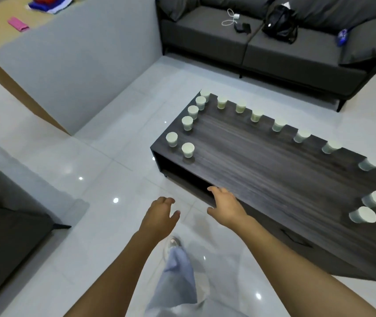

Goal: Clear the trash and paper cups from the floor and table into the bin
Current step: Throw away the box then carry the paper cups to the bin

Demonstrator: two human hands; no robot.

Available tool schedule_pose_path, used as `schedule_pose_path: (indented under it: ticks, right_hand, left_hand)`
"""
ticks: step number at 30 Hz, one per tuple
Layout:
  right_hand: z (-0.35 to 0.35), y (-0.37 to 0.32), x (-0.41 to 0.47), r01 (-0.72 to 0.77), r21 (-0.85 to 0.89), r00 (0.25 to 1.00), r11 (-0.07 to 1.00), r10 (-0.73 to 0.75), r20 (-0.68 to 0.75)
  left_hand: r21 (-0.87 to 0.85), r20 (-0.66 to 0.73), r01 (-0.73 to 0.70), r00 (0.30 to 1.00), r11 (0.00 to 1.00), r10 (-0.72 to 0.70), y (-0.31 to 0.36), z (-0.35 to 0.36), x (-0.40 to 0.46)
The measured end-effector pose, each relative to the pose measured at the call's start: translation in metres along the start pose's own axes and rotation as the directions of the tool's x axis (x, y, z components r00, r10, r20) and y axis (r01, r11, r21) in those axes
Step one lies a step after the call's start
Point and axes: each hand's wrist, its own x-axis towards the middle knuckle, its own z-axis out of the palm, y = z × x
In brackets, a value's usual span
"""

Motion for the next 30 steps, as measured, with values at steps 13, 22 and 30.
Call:
schedule_pose_path:
  ticks: [13,22,30]
  right_hand:
    - [-0.057,-0.070,0.202,-0.158,0.068,0.987,0.985,0.156,0.029]
    - [-0.095,-0.064,0.323,-0.188,0.065,0.977,0.980,0.180,0.110]
    - [-0.092,-0.052,0.392,-0.228,0.050,0.962,0.972,0.217,0.165]
  left_hand:
    - [0.028,0.064,-0.066,0.996,0.997,0.064,-0.037,-0.119,0.235]
    - [-0.027,0.094,-0.013,0.995,1.000,0.016,-0.029,-0.140,0.360]
    - [0.021,0.220,0.035,0.975,0.999,-0.039,-0.032,-0.126,0.444]
